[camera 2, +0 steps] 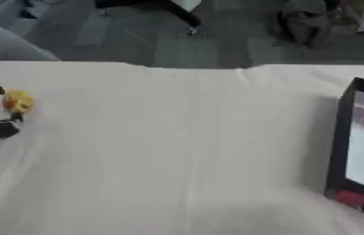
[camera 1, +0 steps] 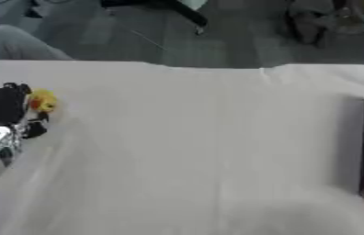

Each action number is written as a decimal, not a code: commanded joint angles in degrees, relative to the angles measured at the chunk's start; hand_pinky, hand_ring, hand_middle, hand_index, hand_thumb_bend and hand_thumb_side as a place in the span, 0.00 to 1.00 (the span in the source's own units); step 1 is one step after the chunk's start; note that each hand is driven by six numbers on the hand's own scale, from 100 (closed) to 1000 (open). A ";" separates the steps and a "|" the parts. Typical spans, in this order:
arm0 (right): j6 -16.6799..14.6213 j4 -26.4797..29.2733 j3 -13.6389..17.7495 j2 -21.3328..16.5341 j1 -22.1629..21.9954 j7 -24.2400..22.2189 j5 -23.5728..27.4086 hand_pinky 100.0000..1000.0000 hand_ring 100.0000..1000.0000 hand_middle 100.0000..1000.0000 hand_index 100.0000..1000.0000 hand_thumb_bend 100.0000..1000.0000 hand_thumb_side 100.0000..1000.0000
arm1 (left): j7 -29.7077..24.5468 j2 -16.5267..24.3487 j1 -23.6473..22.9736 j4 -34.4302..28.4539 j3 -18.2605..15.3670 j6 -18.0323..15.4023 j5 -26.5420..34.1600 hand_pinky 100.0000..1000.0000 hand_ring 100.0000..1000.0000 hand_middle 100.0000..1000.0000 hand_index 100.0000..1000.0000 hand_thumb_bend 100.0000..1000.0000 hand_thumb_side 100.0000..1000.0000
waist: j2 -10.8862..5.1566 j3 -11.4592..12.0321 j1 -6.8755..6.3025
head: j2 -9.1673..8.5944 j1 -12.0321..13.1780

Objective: Pick up the objects with one hand, pass them to the other hand, and then place them into the box on the other side of the table.

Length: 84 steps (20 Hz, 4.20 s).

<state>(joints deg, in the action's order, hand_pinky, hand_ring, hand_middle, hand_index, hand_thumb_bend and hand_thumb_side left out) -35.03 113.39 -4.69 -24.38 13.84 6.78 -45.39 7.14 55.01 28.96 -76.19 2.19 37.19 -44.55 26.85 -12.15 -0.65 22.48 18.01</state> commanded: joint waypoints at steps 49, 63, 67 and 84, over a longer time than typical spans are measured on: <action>-0.01 1.20 0.41 0.24 -1.37 -0.58 -0.65 0.75 0.79 0.68 0.99 0.00 0.19 | 2.10 2.57 0.90 0.44 -0.65 4.29 -3.34 0.71 0.57 0.65 0.79 0.24 0.00 | 0.73 -1.63 -0.22 | -3.59 -2.97; -0.31 0.95 0.74 -0.24 -2.18 -0.59 -0.77 0.76 0.79 0.69 0.99 0.00 0.20 | 6.75 2.70 0.25 -2.26 -0.79 3.90 -1.30 0.61 0.39 0.38 0.51 0.00 0.12 | -1.02 -0.76 -0.05 | -2.92 -2.97; -0.36 0.66 0.62 -0.71 -2.10 -0.64 -0.50 0.76 0.79 0.69 0.99 0.00 0.21 | 6.84 2.78 -0.08 -5.92 0.01 2.45 0.71 0.61 0.39 0.38 0.51 0.00 0.13 | -2.39 -0.13 -0.34 | -1.91 -2.78; -2.58 0.84 -4.35 -6.12 1.94 -3.30 5.34 0.78 0.79 0.71 0.99 0.00 0.07 | -5.08 0.40 -3.86 -37.20 8.69 -6.92 5.72 0.63 0.37 0.37 0.50 0.00 0.20 | -13.08 4.75 -1.12 | 11.20 -10.11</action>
<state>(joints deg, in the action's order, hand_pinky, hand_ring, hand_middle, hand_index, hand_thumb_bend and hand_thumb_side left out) -37.30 113.07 -8.73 -28.60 15.13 3.97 -41.02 3.06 54.33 24.65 -110.36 10.77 30.96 -39.61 14.61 -7.32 -1.84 32.46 8.91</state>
